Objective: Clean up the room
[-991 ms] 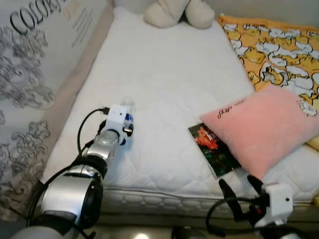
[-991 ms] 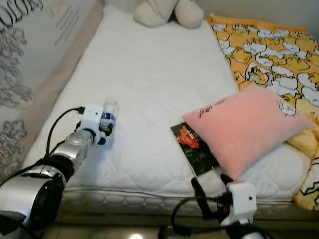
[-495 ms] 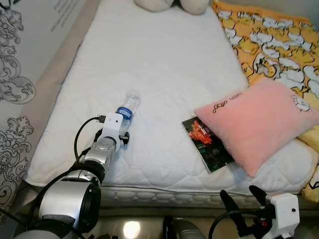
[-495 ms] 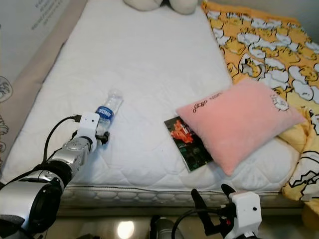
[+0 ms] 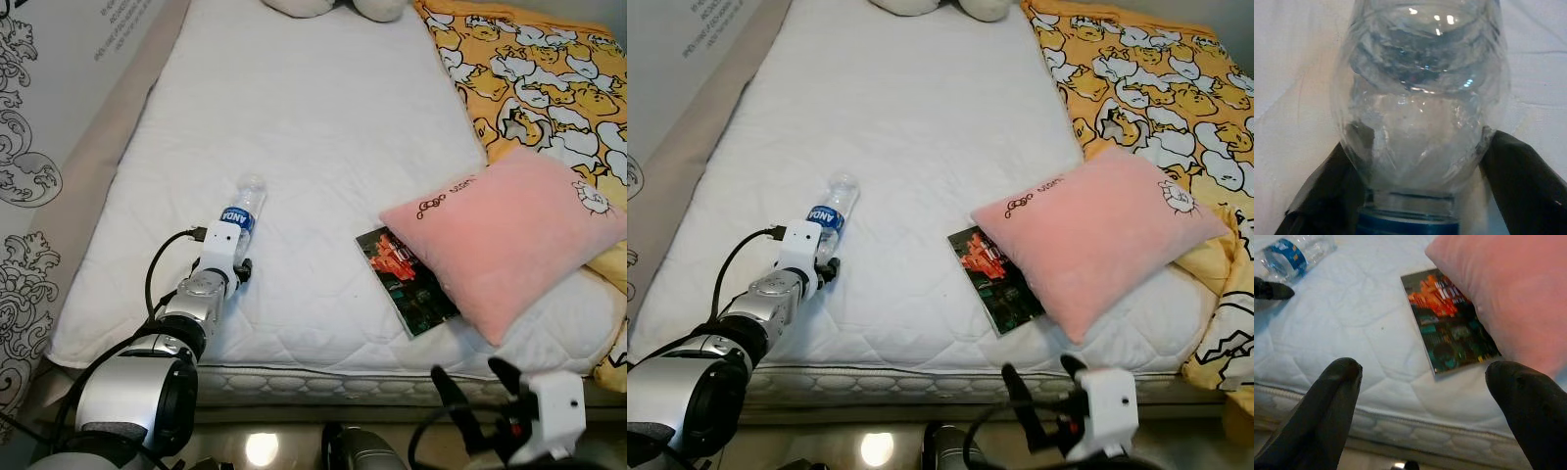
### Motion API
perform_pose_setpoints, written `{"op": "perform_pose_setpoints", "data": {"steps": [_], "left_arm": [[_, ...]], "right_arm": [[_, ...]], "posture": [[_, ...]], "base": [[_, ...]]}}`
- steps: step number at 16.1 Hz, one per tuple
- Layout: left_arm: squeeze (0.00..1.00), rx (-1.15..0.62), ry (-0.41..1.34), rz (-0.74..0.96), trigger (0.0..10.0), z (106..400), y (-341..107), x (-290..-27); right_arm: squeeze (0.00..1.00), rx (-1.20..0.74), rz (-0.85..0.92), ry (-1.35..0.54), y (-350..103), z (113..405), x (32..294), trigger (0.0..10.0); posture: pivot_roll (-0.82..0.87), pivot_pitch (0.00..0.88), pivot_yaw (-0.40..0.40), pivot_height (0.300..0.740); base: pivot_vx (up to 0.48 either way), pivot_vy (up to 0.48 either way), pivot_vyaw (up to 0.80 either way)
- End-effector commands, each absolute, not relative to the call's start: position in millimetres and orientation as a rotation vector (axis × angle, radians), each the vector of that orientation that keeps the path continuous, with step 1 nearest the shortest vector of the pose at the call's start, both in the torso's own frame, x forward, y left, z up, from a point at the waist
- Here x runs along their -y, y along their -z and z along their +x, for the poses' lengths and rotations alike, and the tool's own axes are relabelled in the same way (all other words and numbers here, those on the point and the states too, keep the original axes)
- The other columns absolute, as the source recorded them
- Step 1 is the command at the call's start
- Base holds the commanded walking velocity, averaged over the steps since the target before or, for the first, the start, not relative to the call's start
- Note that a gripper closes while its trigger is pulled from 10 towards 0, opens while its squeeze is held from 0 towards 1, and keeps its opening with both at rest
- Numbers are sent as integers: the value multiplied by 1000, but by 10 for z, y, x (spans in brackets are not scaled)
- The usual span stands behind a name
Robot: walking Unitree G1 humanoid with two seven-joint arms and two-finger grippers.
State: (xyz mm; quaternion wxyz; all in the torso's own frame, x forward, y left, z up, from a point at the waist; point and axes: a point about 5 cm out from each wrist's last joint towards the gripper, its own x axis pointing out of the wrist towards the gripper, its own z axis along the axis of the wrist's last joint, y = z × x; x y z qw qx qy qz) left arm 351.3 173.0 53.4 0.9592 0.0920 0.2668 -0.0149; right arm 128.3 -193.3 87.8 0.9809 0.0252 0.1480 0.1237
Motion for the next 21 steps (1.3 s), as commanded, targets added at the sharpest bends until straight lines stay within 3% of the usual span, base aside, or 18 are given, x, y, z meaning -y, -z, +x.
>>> {"op": "perform_pose_setpoints", "data": {"steps": [1,6,8,12,13,15,18,21], "left_arm": [[0,-557,55,171,0,3484,-486,-1676],[0,-573,137,209,0,3460,-448,-1593],[0,-601,157,179,0,3418,-388,-1524],[0,-591,136,61,0,3396,-359,-1462],[0,-529,104,-50,0,3434,-416,-1443],[0,-460,112,-108,0,3461,-473,-1415],[0,-387,147,-112,0,3463,-511,-1393],[0,-105,130,-122,0,3519,-802,-1451]], "right_arm": [[0,-323,51,-225,-808,1301,1986,10000],[0,-276,52,-213,-800,1475,1972,10000],[0,-254,44,-205,-792,1586,2001,10000],[0,-195,59,-217,-810,1810,1972,10000],[0,-193,71,-255,-770,1915,1958,10000],[0,-188,73,-262,-721,2005,1950,10000],[0,-165,93,-262,-687,2167,1902,10000],[0,-108,137,-233,-710,2415,1844,10000]], "posture": [[-355,110,-81,740],[-345,45,-48,740],[-335,0,-31,740],[-293,0,1,740],[-255,0,14,740],[-200,0,19,740],[-145,0,20,740],[-74,0,22,740]], "base": [[0,0,0],[0,0,0],[0,0,0],[0,0,0],[0,0,0],[0,0,0],[0,0,0],[0,0,0]]}}
